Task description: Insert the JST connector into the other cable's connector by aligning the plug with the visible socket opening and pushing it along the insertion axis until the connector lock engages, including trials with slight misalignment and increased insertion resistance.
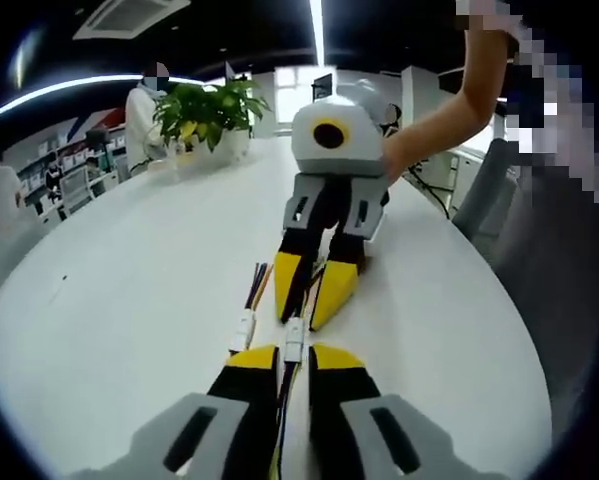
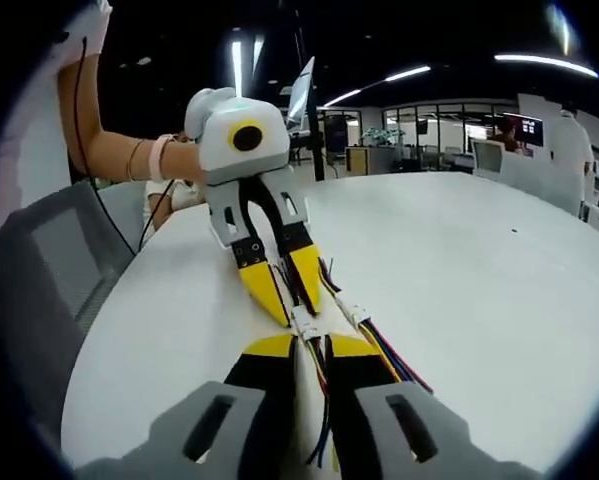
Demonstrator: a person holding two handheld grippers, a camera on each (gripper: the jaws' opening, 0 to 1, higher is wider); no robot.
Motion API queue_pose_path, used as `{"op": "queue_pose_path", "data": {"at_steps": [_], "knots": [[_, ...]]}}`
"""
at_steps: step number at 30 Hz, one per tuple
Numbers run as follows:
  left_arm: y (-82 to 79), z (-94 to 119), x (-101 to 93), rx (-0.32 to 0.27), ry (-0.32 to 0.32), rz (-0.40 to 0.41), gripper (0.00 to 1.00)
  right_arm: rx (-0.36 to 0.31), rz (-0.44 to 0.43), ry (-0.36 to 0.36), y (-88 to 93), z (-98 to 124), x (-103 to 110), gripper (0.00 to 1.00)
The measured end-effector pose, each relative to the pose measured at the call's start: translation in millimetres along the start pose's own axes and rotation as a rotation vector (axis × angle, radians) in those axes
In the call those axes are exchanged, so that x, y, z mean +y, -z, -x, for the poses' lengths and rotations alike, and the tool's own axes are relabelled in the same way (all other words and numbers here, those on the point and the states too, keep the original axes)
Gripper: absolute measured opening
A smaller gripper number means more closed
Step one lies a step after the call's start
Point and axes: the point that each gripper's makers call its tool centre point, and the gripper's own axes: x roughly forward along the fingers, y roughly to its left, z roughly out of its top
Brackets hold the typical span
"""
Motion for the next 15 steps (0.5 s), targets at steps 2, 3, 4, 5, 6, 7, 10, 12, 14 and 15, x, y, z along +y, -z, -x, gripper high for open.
{"op": "queue_pose_path", "data": {"at_steps": [2,3,4,5,6,7,10,12,14,15], "knots": [[-0.5,0,-1.0,0.002,-0.005,0.021,0.09,-0.001,-0.001,0.006,0.1,0,-1,0.10],[-0.6,0,-2.0,0.004,-0.003,0.023,0.09,-0.003,-0.004,0.008,-0.2,-1,-2,0.10],[-0.6,1,-2.5,0.008,-0.006,0.022,0.09,-0.007,-0.009,0.009,-1.1,-1,-2,0.10],[-0.1,2,-3.5,0.014,-0.007,0.023,0.09,-0.011,-0.012,0.008,-2.0,-1,-2,0.10],[0.5,2,-4.4,0.018,-0.007,0.024,0.10,-0.016,-0.014,0.011,-3.6,-1,-2,0.11],[1.2,4,-5.2,0.026,-0.014,0.028,0.13,-0.021,-0.020,0.015,-5.9,-1,0,0.11],[1.6,8,-6.0,0.028,-0.038,0.058,0.24,-0.038,-0.023,0.021,-14.2,0,4,0.12],[-4.7,11,-7.9,-0.012,-0.044,0.084,0.27,-0.048,-0.024,0.029,-19.6,0,6,0.13],[-11.1,17,-10.3,-0.035,-0.056,0.112,0.29,-0.053,-0.022,0.038,-23.8,2,8,0.13],[-12.9,19,-10.2,-0.041,-0.065,0.123,0.31,-0.058,-0.023,0.043,-27.2,3,9,0.13]]}}
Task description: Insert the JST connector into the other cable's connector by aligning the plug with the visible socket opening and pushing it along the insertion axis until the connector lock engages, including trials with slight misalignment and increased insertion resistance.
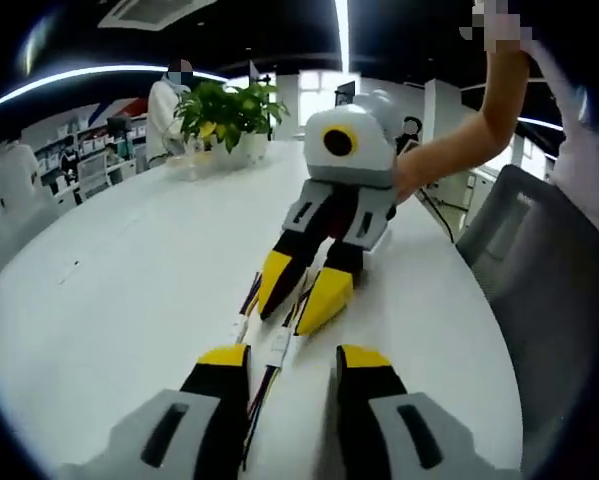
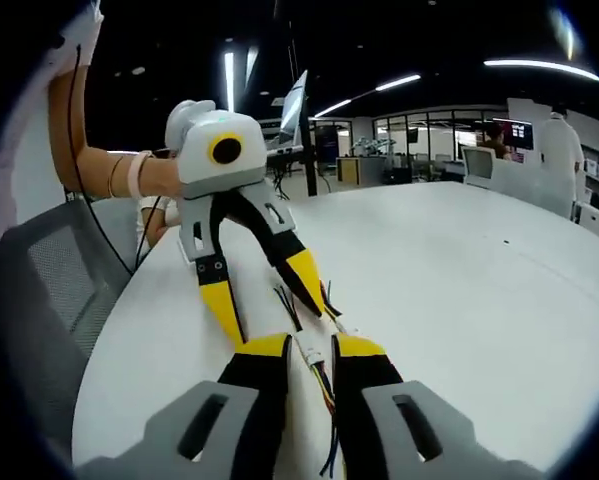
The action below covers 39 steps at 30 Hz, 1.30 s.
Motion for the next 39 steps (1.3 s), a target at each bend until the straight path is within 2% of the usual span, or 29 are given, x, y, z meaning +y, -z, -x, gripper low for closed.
{"op": "queue_pose_path", "data": {"at_steps": [4,6,8,10,14,18,20,22,27,28,30,31,34,39], "knots": [[-6.7,10,-2.9,-0.022,-0.025,0.071,0.38,-0.021,-0.010,0.019,-11.2,6,3,0.16],[-8.5,15,-4.5,-0.019,-0.045,0.074,0.41,-0.042,-0.031,0.042,-18.7,9,3,0.24],[-14.1,20,-6.2,-0.026,-0.070,0.077,0.46,-0.075,-0.045,0.050,-27.4,13,6,0.37],[-25.7,26,-5.9,-0.068,-0.108,0.106,0.52,-0.099,-0.044,0.068,-35.2,17,8,0.45],[-49.2,40,-3.8,-0.160,-0.170,0.151,0.65,-0.117,-0.048,0.098,-46.4,26,13,0.56],[-57.2,56,-0.8,-0.179,-0.242,0.182,0.79,-0.146,-0.064,0.137,-58.8,38,14,0.64],[-58.5,63,-0.5,-0.180,-0.276,0.201,0.81,-0.155,-0.072,0.159,-63.5,45,15,0.67],[-64.2,71,-1.4,-0.206,-0.316,0.212,0.81,-0.159,-0.092,0.187,-67.0,53,14,0.69],[-70.3,94,-11.6,-0.236,-0.392,0.280,0.80,-0.214,-0.132,0.242,-82.8,77,18,0.75],[-69.9,97,-12.9,-0.234,-0.402,0.285,0.80,-0.219,-0.128,0.254,-85.0,81,18,0.75],[-64.0,105,-13.5,-0.193,-0.446,0.285,0.78,-0.228,-0.140,0.270,-89.5,90,20,0.76],[-55.4,109,-13.2,-0.134,-0.479,0.285,0.75,-0.224,-0.150,0.281,-90.5,95,20,0.75],[-43.0,114,-18.1,-0.043,-0.498,0.251,0.71,-0.191,-0.140,0.313,-88.7,104,20,0.71],[-43.7,119,-28.0,-0.016,-0.516,0.268,0.76,-0.201,-0.154,0.341,-91.1,118,24,0.72]]}}
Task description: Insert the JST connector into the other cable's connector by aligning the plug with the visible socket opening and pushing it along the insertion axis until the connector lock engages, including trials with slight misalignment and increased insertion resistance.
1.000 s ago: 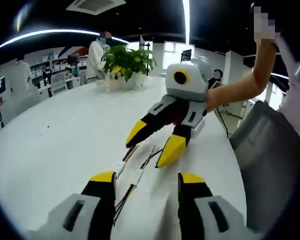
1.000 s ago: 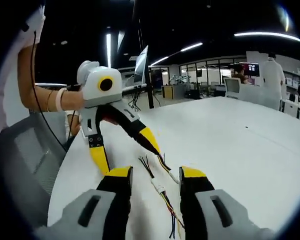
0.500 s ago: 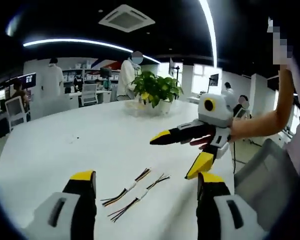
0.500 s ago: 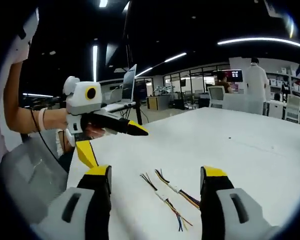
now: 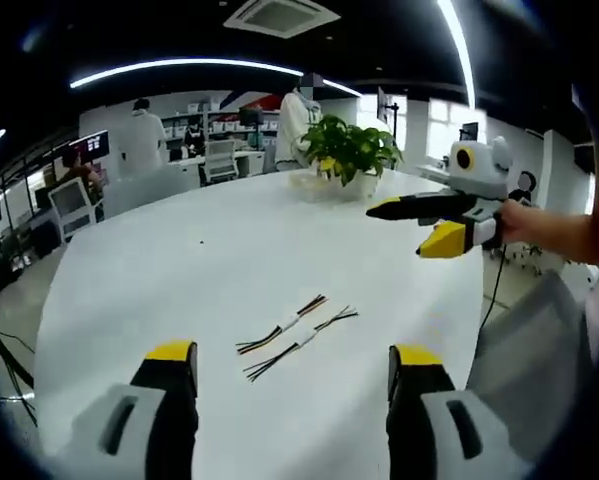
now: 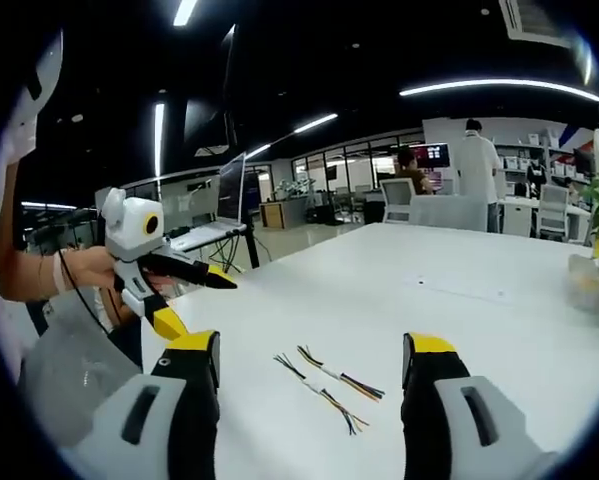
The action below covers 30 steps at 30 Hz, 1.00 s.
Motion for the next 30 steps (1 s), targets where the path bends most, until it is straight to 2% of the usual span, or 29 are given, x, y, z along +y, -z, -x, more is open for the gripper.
{"op": "queue_pose_path", "data": {"at_steps": [2,4,9,17,21,26,30], "knots": [[-1.0,5,-0.7,0.020,-0.020,0.014,0.76,0.003,0.002,0.038,0.6,6,-4,0.76],[-7.0,9,0.4,0.001,-0.054,0.027,0.78,0.013,0.005,0.044,2.7,12,-2,0.75],[-20.0,20,-11.1,-0.055,-0.034,0.070,0.80,-0.001,0.000,0.076,-0.5,27,0,0.74],[-21.9,41,-19.5,-0.095,-0.054,0.084,0.82,-0.029,-0.003,0.115,-8.1,49,4,0.75],[-16.7,50,-20.4,-0.106,-0.064,0.100,0.82,-0.023,-0.019,0.128,-2.7,60,6,0.74],[-0.6,61,-18.7,-0.082,-0.097,0.116,0.83,-0.008,-0.035,0.139,5.5,72,15,0.77],[10.8,68,-18.5,-0.068,-0.115,0.147,0.87,-0.004,-0.037,0.143,9.2,77,20,0.89]]}}
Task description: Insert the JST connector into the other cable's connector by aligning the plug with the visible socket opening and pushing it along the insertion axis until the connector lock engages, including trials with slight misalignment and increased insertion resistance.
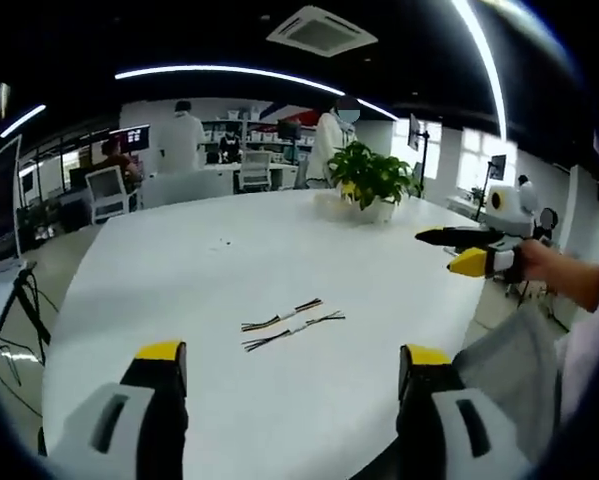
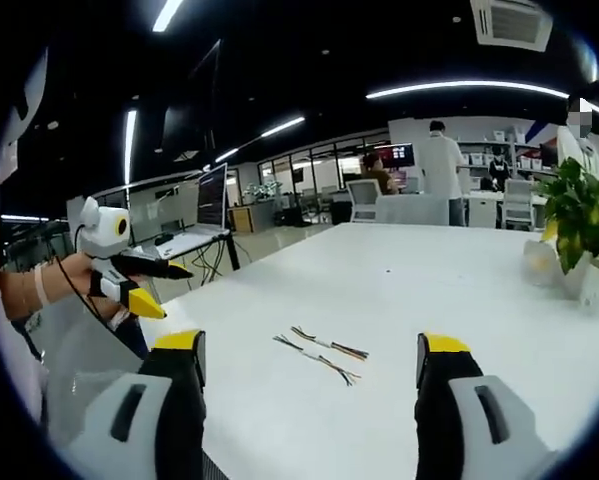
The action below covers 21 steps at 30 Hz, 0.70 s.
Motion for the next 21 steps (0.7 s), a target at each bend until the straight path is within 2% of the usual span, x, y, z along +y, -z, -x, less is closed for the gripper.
{"op": "queue_pose_path", "data": {"at_steps": [7,21], "knots": [[6.8,4,1.1,0.008,-0.019,0.024,0.97,0.028,-0.016,-0.012,9.3,2,5,0.97],[9.5,2,-9.6,0.028,0.025,0.016,0.99,0.063,-0.046,-0.004,23.8,2,2,0.97]]}}
